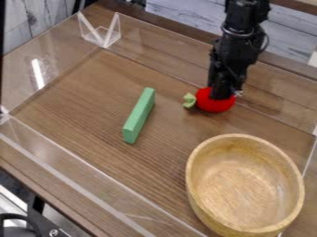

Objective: Move the red object to the left side of the table

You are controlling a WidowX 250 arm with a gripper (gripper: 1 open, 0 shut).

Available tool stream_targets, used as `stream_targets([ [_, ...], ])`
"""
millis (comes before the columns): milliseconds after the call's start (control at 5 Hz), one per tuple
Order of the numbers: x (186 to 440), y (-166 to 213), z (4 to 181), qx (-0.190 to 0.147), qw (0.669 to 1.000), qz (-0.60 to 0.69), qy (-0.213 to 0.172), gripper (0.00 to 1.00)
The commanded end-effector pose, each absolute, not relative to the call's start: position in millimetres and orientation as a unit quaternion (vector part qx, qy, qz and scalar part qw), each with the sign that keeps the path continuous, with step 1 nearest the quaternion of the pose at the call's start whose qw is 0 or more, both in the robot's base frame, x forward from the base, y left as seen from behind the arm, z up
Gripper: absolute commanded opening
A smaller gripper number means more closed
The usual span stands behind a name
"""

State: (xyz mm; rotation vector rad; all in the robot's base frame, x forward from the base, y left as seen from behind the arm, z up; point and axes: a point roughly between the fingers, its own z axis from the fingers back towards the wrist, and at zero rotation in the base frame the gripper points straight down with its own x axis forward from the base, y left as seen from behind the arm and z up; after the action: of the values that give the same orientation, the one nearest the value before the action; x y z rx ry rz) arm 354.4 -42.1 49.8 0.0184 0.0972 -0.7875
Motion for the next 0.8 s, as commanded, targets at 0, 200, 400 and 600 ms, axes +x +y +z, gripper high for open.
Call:
stream_targets([
  [0, 366, -46, 71.6, 0.021, 0.925, -0.379, 0.017, 1.0],
  [200, 369, -43, 75.4, 0.022, 0.928, -0.371, 0.017, 1.0],
  [400, 363, -32, 64.7, 0.019, 0.915, -0.404, 0.019, 0.0],
  [600, 357, -19, 60.9, 0.025, 0.902, -0.431, 0.017, 0.0],
])
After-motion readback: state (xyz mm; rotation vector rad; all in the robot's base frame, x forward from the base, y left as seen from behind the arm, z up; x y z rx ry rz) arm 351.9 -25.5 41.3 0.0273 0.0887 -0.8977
